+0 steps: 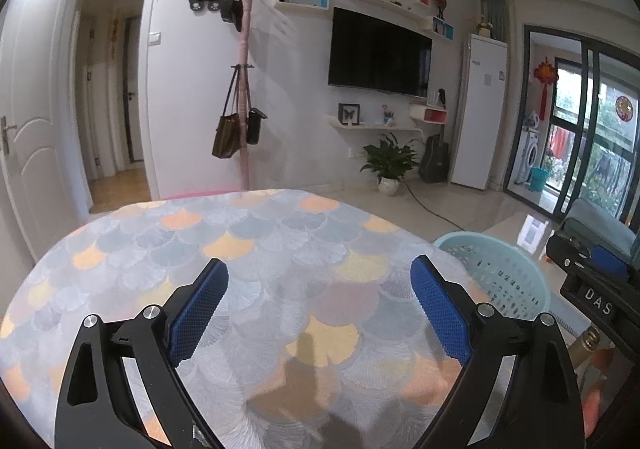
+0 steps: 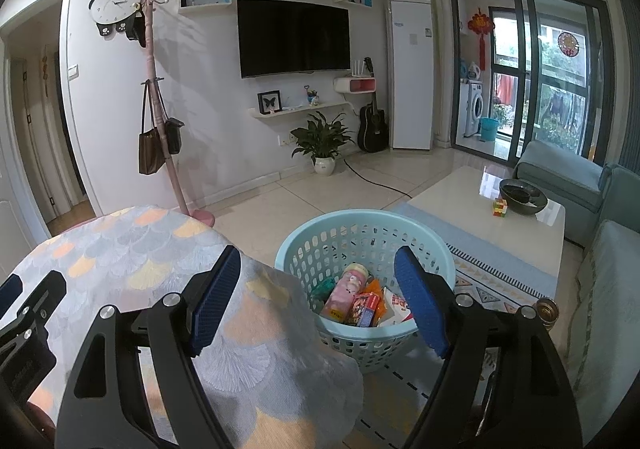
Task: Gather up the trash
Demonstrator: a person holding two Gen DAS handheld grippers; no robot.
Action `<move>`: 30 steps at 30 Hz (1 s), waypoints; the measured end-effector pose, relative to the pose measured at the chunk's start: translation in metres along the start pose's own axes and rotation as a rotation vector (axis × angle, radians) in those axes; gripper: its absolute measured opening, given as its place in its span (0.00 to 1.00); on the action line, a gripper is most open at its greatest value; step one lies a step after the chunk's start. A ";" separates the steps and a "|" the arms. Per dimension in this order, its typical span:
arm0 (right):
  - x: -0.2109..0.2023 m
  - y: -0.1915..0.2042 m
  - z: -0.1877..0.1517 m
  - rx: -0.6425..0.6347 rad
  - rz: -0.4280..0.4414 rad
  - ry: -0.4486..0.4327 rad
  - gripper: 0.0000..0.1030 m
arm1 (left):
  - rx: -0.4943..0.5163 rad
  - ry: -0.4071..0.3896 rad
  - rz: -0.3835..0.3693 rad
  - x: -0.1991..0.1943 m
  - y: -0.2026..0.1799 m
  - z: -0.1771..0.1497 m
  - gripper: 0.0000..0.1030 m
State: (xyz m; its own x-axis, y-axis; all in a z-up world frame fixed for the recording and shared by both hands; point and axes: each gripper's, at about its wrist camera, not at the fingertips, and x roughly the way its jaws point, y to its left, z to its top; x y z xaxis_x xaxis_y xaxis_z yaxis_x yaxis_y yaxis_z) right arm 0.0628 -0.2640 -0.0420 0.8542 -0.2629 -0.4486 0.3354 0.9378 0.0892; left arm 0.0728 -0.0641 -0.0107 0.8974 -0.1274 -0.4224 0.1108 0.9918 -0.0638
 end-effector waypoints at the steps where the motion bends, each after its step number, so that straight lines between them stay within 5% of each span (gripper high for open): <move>1: -0.001 0.000 0.000 -0.003 0.002 0.001 0.73 | 0.001 -0.005 0.006 -0.001 0.000 0.000 0.90; 30: -0.008 0.008 0.002 -0.032 0.002 -0.001 0.73 | 0.030 -0.022 0.072 -0.006 -0.004 0.000 0.93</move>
State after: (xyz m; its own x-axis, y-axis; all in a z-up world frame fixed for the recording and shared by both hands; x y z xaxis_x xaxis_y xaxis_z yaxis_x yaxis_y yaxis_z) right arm 0.0593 -0.2552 -0.0362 0.8554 -0.2616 -0.4471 0.3209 0.9451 0.0610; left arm 0.0665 -0.0676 -0.0080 0.9126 -0.0562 -0.4050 0.0585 0.9983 -0.0069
